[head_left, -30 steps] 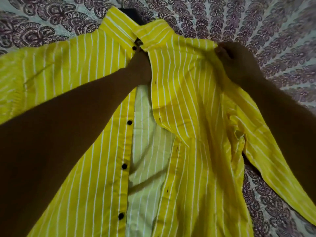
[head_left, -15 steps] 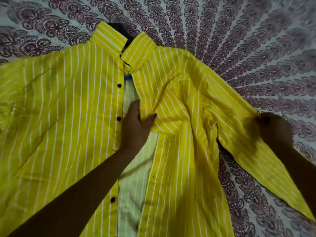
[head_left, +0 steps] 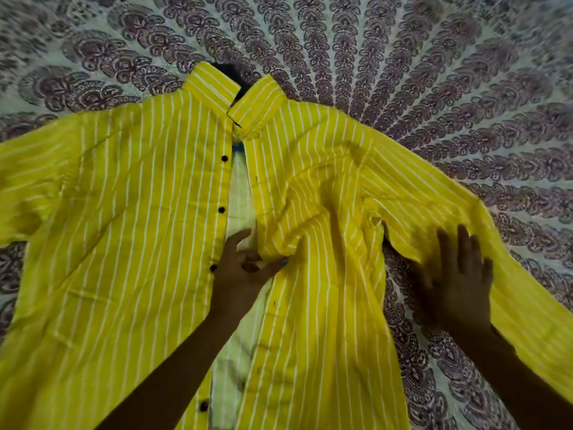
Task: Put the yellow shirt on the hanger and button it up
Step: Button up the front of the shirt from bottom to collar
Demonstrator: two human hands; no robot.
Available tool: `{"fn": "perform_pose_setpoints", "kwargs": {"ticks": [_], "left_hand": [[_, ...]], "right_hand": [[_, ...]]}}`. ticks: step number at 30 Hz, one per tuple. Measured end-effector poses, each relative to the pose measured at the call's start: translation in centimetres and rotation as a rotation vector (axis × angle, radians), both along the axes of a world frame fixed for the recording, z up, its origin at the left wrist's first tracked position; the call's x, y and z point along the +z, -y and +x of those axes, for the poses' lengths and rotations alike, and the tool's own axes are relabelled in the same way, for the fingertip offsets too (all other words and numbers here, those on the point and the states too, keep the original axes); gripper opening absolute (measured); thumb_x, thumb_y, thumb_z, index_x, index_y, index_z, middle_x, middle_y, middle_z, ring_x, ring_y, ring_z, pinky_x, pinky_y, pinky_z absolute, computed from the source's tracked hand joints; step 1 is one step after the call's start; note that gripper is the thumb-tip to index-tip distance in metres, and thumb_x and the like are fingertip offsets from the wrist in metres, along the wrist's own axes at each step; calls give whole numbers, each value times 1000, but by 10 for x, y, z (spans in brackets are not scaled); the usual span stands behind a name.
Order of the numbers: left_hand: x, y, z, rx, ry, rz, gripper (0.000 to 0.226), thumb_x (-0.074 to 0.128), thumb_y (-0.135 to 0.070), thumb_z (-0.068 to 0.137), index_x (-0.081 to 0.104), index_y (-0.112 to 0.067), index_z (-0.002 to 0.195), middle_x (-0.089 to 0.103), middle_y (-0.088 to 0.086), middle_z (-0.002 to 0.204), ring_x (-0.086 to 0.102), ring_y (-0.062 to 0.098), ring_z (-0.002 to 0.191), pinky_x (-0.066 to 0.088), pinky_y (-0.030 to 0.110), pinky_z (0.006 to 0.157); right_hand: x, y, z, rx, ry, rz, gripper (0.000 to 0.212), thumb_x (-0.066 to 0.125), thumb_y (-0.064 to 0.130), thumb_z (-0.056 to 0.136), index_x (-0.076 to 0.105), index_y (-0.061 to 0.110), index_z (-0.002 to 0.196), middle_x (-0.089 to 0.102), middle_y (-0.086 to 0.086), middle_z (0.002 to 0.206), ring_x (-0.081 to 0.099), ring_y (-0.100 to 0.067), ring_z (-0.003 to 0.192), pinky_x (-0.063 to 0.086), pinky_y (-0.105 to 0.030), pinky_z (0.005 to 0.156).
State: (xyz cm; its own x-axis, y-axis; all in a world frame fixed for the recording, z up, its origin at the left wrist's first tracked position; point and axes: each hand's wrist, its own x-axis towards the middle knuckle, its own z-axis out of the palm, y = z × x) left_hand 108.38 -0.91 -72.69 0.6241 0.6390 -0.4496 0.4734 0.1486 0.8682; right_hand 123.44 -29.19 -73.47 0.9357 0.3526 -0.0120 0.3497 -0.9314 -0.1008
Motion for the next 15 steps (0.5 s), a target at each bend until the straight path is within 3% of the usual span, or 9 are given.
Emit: {"fn": "perform_pose_setpoints", "kwargs": {"ticks": [2, 4, 6, 7, 8, 10, 13, 15], "left_hand": [[1, 2, -11, -30, -18, 84, 67, 83, -25, 58, 50, -21, 116, 66, 0, 78, 64, 10, 65, 48, 22, 64], [4, 11, -24, -63, -100, 218, 63, 86, -32, 55, 52, -23, 108, 65, -6, 76, 63, 8, 64, 50, 25, 61], [4, 23, -39, -185, -210, 416, 58, 83, -43, 57, 52, -26, 102, 60, -11, 74, 61, 7, 69, 50, 30, 61], [3, 30, -47, -282, -262, 519, 53, 80, -47, 60, 53, -26, 101, 56, -13, 72, 60, 9, 71, 48, 30, 61], [2, 35, -52, -373, -300, 588, 46, 76, -47, 67, 54, -24, 100, 54, -12, 70, 61, 12, 73, 45, 30, 62], [1, 40, -58, -463, -321, 625, 29, 66, -41, 81, 54, -20, 98, 56, -7, 72, 62, 18, 75, 40, 29, 62], [1, 48, -68, -335, -146, 558, 8, 62, -25, 87, 57, -19, 90, 46, -12, 60, 51, 6, 56, 33, 16, 57], [-2, 54, -87, -90, -105, 491, 8, 57, -22, 90, 54, -19, 97, 44, -12, 58, 48, 4, 49, 37, 12, 53]], "right_hand": [[-8, 32, -14, 76, -31, -95, 73, 25, 61, 85, 21, 22, 146, 17, -11, 156, 17, -33, 143, 13, -57, 111], [-14, 71, -15, 86, -60, -197, 67, 21, 59, 89, 16, 27, 148, 17, -6, 156, 18, -33, 142, 17, -60, 109], [-16, 106, -6, -29, -118, -270, 67, 38, 51, 91, 5, 35, 148, 17, -4, 157, 20, -34, 142, 23, -65, 106], [-16, 119, -1, -95, -158, -297, 78, 53, 44, 89, 1, 37, 148, 17, -4, 157, 23, -36, 140, 25, -67, 104], [-14, 127, 3, -140, -192, -322, 88, 64, 37, 84, 2, 35, 148, 18, -5, 156, 26, -39, 139, 27, -68, 103], [-10, 122, 10, -159, -193, -359, 85, 68, 36, 81, 15, 21, 146, 24, -12, 154, 28, -42, 136, 26, -70, 101], [-1, 70, -3, -89, -131, -214, 79, 62, 44, 82, 29, 3, 142, 27, -25, 149, 22, -45, 138, 21, -67, 106], [13, 20, -32, 148, -27, -10, 67, 56, 33, 83, 35, 2, 139, 33, -27, 145, 30, -45, 134, 29, -61, 104]]}}
